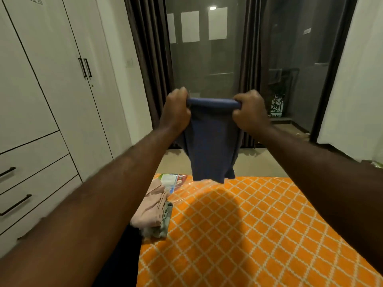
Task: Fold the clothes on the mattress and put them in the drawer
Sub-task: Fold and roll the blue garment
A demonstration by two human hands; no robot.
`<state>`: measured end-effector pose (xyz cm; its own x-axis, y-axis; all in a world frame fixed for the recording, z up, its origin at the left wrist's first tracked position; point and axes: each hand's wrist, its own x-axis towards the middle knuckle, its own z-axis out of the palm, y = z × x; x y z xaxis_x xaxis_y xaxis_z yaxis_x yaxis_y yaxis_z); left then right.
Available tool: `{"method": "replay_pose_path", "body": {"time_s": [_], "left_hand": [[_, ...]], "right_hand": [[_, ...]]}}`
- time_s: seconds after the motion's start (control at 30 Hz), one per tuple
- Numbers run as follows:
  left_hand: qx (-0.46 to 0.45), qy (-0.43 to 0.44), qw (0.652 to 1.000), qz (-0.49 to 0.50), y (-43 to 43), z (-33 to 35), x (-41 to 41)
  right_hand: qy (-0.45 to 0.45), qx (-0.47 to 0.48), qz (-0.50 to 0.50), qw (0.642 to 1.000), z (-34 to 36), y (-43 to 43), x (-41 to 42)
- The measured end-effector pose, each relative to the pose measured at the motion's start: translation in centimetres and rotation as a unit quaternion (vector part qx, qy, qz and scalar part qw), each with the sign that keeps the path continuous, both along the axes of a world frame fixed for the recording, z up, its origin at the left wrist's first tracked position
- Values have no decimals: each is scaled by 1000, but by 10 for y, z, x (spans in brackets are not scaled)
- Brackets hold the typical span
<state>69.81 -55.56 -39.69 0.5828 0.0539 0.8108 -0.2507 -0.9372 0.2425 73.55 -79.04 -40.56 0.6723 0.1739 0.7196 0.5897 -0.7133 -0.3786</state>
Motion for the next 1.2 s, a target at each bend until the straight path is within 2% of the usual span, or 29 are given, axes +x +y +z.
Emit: {"method": "replay_pose_path", "body": {"time_s": [0.1,0.17,0.23,0.37,0.47,0.57,0.67,0.7,0.73,0.83,0.87,0.9,0.93,0.97,1.03,1.07,1.1,1.2], "left_hand": [[96,-36,993,-64,-6,-67,-34],[140,20,986,-86,-8,-141,-61],[152,129,975,-98,-11,-226,-91],[163,262,946,-103,-16,-376,-142],[193,327,920,-101,-25,-437,-163],[195,379,898,-110,-29,-453,-156],[221,443,866,-74,-27,-447,-146],[231,464,854,-51,-25,-444,-147],[237,480,844,-27,-21,-441,-148],[248,497,832,21,-4,-437,-148],[244,503,829,26,2,-439,-147],[232,512,826,28,7,-443,-145],[219,523,823,23,11,-445,-143],[206,538,817,11,14,-448,-140],[176,581,794,-29,17,-453,-135],[149,597,787,-51,17,-453,-134],[116,600,789,-66,16,-453,-134],[34,579,809,-98,23,-456,-139]], "right_hand": [[-20,-2,44,999,-79,-19,-18],[25,-57,53,997,-153,-35,-35],[105,-143,54,983,-233,-53,-53],[288,-303,37,908,-352,-66,-101],[363,-429,90,822,-379,-55,-116],[382,-463,153,785,-380,-49,-110],[438,-494,152,735,-378,-52,-104],[448,-490,146,733,-377,-54,-103],[438,-478,135,750,-375,-56,-102],[314,-384,78,865,-374,-60,-93],[290,-359,66,885,-376,-60,-93],[273,-359,66,890,-379,-59,-92],[272,-384,74,879,-384,-58,-92],[282,-429,84,854,-390,-57,-94],[324,-534,101,774,-407,-59,-102],[336,-566,99,747,-413,-61,-105],[333,-579,94,738,-416,-64,-108],[298,-586,98,747,-414,-71,-109]]}}
